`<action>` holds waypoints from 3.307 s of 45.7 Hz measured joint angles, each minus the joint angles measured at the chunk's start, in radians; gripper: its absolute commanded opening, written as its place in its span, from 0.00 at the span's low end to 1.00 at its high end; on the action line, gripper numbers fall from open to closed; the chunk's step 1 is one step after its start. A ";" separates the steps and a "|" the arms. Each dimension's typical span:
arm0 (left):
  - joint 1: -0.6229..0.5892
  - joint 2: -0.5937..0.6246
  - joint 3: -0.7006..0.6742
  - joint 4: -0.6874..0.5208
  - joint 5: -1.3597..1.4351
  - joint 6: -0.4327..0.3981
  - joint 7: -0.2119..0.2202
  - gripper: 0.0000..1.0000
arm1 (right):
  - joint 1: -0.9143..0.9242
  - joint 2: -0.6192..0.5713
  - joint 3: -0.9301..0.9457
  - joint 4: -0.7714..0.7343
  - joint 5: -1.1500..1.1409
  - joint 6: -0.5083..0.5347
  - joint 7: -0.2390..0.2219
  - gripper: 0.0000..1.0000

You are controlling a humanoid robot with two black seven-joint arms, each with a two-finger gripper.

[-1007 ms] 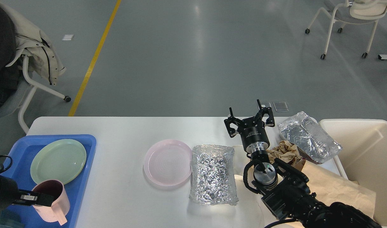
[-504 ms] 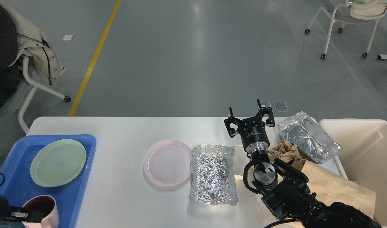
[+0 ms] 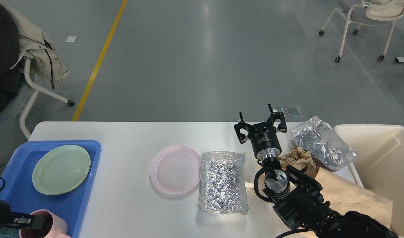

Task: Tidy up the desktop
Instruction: 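Carry the pink cup onto the blue tray and release it, then reach the left gripper to the pink plate's rim and grasp it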

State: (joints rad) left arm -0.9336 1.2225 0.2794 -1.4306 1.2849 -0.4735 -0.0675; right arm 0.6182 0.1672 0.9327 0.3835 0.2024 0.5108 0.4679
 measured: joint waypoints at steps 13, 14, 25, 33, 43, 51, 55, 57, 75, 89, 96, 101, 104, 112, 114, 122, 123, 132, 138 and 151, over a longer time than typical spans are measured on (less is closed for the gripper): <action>-0.139 0.128 -0.297 -0.040 -0.089 -0.351 -0.024 0.84 | 0.000 0.000 0.000 0.000 0.000 0.000 0.000 1.00; -0.159 0.133 -0.339 -0.038 -0.106 -0.390 -0.021 0.84 | 0.000 0.000 0.000 0.000 0.000 0.000 0.000 1.00; -0.375 0.075 -0.687 -0.013 -0.294 -0.485 0.171 0.84 | 0.000 0.000 0.000 0.000 0.000 0.000 0.000 1.00; -0.525 -0.040 -0.760 -0.006 -0.489 -0.487 0.353 0.84 | 0.000 0.000 0.000 0.000 0.000 0.000 0.000 1.00; -0.560 -0.185 -0.639 -0.004 -0.515 -0.439 0.405 0.84 | 0.000 0.000 0.000 0.000 0.000 0.000 0.000 1.00; -0.552 -0.312 -0.312 -0.003 -0.520 -0.154 0.379 0.84 | 0.000 0.000 0.000 0.000 0.000 0.000 0.000 1.00; -0.566 -0.398 -0.132 -0.002 -0.534 0.007 0.335 0.83 | 0.000 0.000 0.000 0.000 0.000 0.000 0.000 1.00; -0.568 -0.452 -0.039 0.006 -0.544 0.086 0.314 0.83 | 0.000 0.000 0.000 0.000 0.000 0.000 0.000 1.00; -0.470 -0.790 0.321 0.161 -0.671 0.367 0.268 0.63 | 0.000 0.000 0.000 0.000 0.000 0.000 0.000 1.00; -0.315 -0.880 0.252 0.301 -0.673 0.360 0.325 0.61 | 0.000 0.000 0.000 0.000 0.001 0.000 0.000 1.00; -0.255 -0.926 0.216 0.377 -0.668 0.336 0.350 0.59 | 0.000 0.000 0.000 0.000 0.000 0.000 0.000 1.00; -0.246 -0.928 0.211 0.405 -0.669 0.328 0.365 0.59 | 0.000 0.000 0.000 0.000 0.000 0.000 0.000 1.00; -0.235 -0.928 0.203 0.431 -0.671 0.324 0.368 0.59 | 0.000 0.000 0.000 0.000 0.000 0.000 0.000 1.00; -0.203 -0.934 0.172 0.475 -0.673 0.319 0.379 0.58 | 0.000 0.000 0.000 0.000 0.000 0.000 0.000 1.00; -0.201 -0.936 0.170 0.486 -0.673 0.320 0.383 0.58 | 0.000 0.000 0.000 0.000 0.000 0.000 0.000 1.00; -0.186 -0.980 0.163 0.546 -0.671 0.326 0.386 0.54 | 0.000 0.000 0.000 0.000 0.000 0.000 0.000 1.00; -0.184 -0.985 0.162 0.554 -0.671 0.326 0.386 0.54 | 0.000 0.000 0.000 0.000 0.000 0.000 0.000 1.00; -0.173 -1.008 0.163 0.593 -0.658 0.329 0.387 0.51 | 0.000 0.000 0.000 0.000 0.000 0.000 0.000 1.00; -0.164 -1.012 0.164 0.613 -0.655 0.329 0.387 0.51 | 0.000 0.000 0.000 0.000 0.000 0.000 0.000 1.00; -0.133 -1.044 0.163 0.629 -0.648 0.335 0.386 0.46 | 0.000 0.000 0.000 0.002 0.000 0.000 0.000 1.00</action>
State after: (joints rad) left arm -1.0670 0.1785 0.4425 -0.8011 0.6371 -0.1381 0.3184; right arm 0.6182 0.1672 0.9327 0.3850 0.2025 0.5108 0.4679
